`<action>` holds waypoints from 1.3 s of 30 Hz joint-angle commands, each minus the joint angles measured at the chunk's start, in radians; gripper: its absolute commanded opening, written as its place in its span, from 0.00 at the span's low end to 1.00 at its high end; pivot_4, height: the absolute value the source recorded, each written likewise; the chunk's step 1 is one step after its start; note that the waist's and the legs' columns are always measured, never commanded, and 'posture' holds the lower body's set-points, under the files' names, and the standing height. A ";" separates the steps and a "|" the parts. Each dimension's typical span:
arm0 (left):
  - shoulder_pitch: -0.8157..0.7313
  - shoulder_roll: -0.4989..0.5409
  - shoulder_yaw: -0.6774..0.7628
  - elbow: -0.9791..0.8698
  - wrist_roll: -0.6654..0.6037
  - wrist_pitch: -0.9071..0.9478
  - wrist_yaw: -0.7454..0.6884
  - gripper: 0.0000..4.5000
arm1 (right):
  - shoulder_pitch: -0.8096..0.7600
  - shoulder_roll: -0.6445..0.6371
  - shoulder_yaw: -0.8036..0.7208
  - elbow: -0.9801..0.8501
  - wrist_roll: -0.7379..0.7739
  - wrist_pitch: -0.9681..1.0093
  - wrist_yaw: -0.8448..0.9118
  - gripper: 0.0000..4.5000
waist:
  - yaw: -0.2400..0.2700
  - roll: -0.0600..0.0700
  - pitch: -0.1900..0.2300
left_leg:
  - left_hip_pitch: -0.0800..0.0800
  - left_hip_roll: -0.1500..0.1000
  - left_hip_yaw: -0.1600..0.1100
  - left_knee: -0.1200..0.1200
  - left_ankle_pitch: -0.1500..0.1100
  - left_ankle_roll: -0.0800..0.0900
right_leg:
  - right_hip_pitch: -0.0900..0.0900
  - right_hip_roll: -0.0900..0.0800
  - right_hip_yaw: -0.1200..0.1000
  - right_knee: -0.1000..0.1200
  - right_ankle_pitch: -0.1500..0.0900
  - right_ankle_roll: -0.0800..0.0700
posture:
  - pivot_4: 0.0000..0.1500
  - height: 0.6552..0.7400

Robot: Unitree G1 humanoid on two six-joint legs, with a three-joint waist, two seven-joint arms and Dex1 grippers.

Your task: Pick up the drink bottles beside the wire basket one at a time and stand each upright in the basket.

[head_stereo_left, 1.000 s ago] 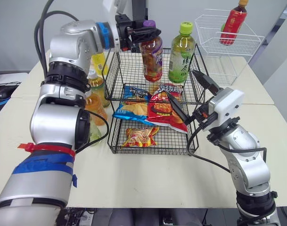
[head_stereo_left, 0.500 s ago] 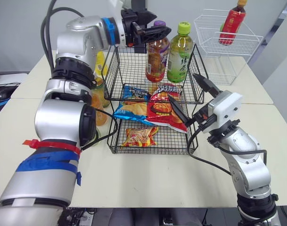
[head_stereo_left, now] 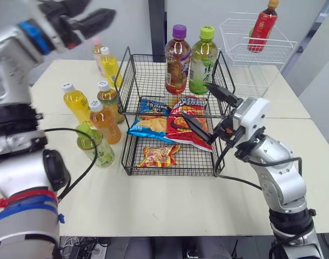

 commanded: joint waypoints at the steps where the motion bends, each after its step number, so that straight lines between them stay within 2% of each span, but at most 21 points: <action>1: 0.171 0.090 0.174 -0.202 -0.038 0.092 0.072 1.00 | -0.058 -0.010 0.002 0.041 0.073 -0.020 0.097 1.00 | 0.000 0.000 0.000 | 0.000 0.000 0.000 0.000 0.000 0.000 | 0.000 0.000 0.000 0.000 0.000 0.000 | 1.00 1.00; 5: 0.420 0.130 0.401 -0.355 -0.072 0.198 0.111 1.00 | -0.114 -0.007 0.010 0.108 0.122 -0.013 0.173 1.00 | 0.006 -0.001 -0.001 | 0.000 0.000 -0.001 0.000 0.000 0.000 | 0.000 0.000 -0.001 0.000 0.001 -0.001 | 1.00 1.00; 8: 0.694 0.071 0.628 -0.515 -0.104 0.297 0.099 1.00 | -0.166 0.019 0.044 0.160 0.145 -0.005 0.225 1.00 | -0.001 -0.001 -0.001 | 0.001 0.000 0.000 -0.001 0.000 0.000 | 0.001 -0.001 -0.001 -0.001 0.001 -0.001 | 1.00 1.00; 12: 0.969 -0.089 0.834 -0.665 -0.163 0.320 0.113 1.00 | -0.202 0.047 0.065 0.202 0.162 -0.005 0.264 1.00 | 0.005 -0.003 -0.002 | 0.001 0.001 -0.001 -0.001 0.000 0.000 | 0.001 -0.001 -0.003 0.000 0.000 -0.002 | 1.00 1.00; 17: 1.225 -0.269 0.972 -0.781 -0.264 0.299 0.117 1.00 | -0.225 0.066 0.080 0.238 0.176 -0.006 0.307 1.00 | 0.012 -0.008 -0.005 | 0.003 0.000 -0.003 -0.001 -0.003 0.005 | 0.005 -0.002 -0.005 -0.001 0.001 -0.002 | 1.00 1.00; 20: 1.318 -0.336 1.002 -0.824 -0.327 0.277 0.144 1.00 | -0.235 0.077 0.082 0.257 0.174 -0.012 0.324 1.00 | 0.013 -0.010 -0.006 | 0.005 0.000 -0.004 -0.001 -0.003 0.005 | 0.007 -0.003 -0.005 -0.002 0.000 -0.002 | 1.00 1.00; 24: 1.379 -0.356 1.004 -0.849 -0.401 0.247 0.200 1.00 | -0.242 0.089 0.081 0.272 0.169 -0.019 0.337 1.00 | 0.014 -0.010 -0.007 | 0.006 0.001 -0.004 -0.001 -0.003 0.005 | 0.008 -0.003 -0.006 -0.001 -0.001 -0.003 | 1.00 1.00; 31: 1.362 -0.282 0.933 -0.837 -0.490 0.209 0.312 1.00 | -0.236 0.094 0.076 0.264 0.160 -0.021 0.330 1.00 | 0.014 -0.010 -0.007 | 0.006 0.001 -0.004 -0.001 -0.003 0.006 | 0.008 -0.003 -0.005 -0.002 -0.001 -0.003 | 1.00 1.00; 39: 1.135 -0.097 0.658 -0.677 -0.386 0.100 0.411 1.00 | -0.206 0.078 0.065 0.222 0.136 -0.013 0.279 1.00 | 0.022 -0.009 -0.006 | 0.006 0.001 -0.004 -0.002 -0.003 0.006 | 0.008 -0.003 -0.005 -0.002 -0.001 -0.004 | 1.00 1.00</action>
